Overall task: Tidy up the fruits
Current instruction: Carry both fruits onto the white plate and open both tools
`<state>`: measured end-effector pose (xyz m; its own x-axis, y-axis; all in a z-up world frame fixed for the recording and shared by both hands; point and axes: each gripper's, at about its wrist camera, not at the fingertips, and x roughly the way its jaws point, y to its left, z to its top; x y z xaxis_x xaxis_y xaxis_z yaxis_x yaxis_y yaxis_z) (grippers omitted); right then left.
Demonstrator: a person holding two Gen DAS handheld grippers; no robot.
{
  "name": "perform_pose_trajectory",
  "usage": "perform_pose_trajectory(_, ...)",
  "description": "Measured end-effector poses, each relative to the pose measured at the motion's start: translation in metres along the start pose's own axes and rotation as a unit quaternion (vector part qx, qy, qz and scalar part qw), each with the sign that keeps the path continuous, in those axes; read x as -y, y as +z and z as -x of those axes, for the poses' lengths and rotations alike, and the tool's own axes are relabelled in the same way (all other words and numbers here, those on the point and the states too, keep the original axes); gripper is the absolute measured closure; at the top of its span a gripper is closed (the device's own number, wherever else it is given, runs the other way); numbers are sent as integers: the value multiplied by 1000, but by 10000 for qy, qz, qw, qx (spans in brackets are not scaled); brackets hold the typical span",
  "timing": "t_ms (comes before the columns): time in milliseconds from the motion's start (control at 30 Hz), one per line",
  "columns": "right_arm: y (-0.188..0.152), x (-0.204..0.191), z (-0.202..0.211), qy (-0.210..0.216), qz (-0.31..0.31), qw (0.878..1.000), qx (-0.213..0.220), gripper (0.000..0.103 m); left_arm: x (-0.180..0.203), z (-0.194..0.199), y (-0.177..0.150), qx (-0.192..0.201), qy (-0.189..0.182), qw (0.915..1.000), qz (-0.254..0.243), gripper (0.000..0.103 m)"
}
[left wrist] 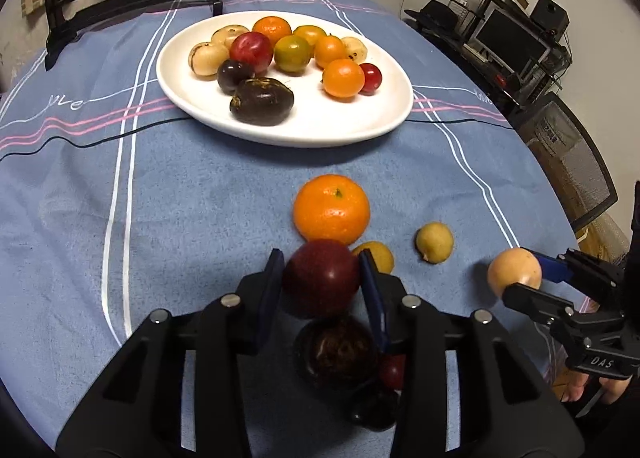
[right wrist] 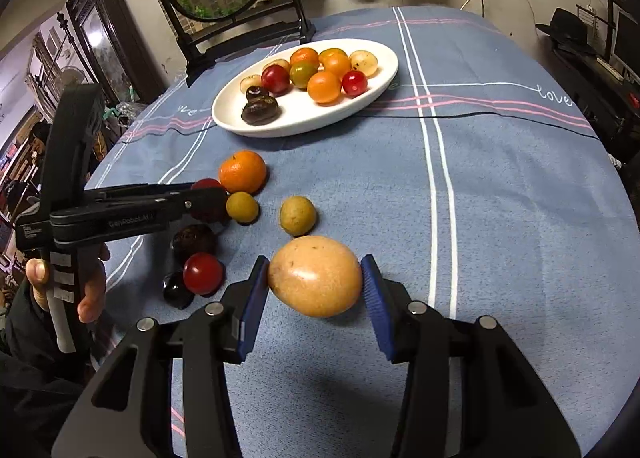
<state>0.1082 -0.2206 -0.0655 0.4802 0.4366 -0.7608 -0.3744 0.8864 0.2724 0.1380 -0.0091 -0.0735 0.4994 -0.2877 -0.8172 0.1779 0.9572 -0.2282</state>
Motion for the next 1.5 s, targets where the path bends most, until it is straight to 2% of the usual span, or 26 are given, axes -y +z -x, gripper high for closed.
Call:
perform_pose_trajectory(267,5,-22,2,26,202,9998,56,56,-8,35,-6,365,-106,9991,174,64)
perform_pose_trajectory(500,11,-41,2,51,368,9993,80,56,-17,52,-14,471,-174,9984,261,64)
perform_pose_trajectory(1067,16,-49,-5,36,373,9992,105,56,-27,64,-18,568,-187,9976,343,64)
perform_pose_trajectory(1367,29,-45,2,53,422,9988,224,56,-23,66,-6,603,-141,9977,285,64)
perform_pose_trajectory(1500,50,-40,4,88,498,9984,262,56,-21,68,16,682,-23,9976,140,64)
